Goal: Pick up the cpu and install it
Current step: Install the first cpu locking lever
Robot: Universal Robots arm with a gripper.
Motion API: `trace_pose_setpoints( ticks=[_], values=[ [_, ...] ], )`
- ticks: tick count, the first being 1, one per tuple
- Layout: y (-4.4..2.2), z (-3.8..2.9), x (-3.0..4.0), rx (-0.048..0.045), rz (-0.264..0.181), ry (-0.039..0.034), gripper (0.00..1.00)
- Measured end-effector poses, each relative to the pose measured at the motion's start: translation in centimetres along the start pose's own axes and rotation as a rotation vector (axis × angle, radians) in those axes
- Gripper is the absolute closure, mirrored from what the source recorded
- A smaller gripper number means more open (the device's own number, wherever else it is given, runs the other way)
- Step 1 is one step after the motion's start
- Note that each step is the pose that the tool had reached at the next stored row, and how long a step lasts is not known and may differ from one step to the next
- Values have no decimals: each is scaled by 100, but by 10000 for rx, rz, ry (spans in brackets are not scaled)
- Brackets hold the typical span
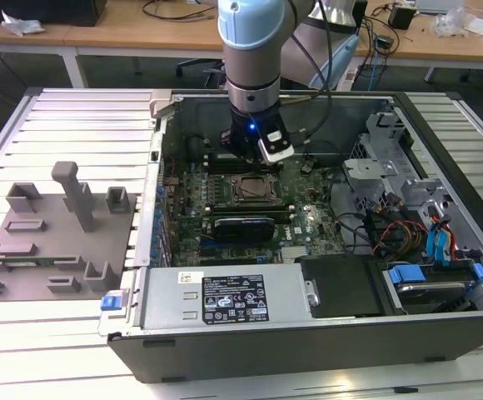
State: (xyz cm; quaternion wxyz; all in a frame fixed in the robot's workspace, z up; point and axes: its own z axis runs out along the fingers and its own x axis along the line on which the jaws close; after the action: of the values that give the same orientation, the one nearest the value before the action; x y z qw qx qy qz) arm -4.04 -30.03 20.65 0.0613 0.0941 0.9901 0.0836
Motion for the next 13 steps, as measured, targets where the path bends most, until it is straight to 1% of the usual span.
trace_pose_setpoints(
  ticks=[3, 7, 13],
  values=[
    [3, 0, 1, 47, 146, -32, 89],
    [7, 0, 11, 70, 291, -59, 89],
    [15, -3, 52, 95, 533, -102, 89]
  ],
)
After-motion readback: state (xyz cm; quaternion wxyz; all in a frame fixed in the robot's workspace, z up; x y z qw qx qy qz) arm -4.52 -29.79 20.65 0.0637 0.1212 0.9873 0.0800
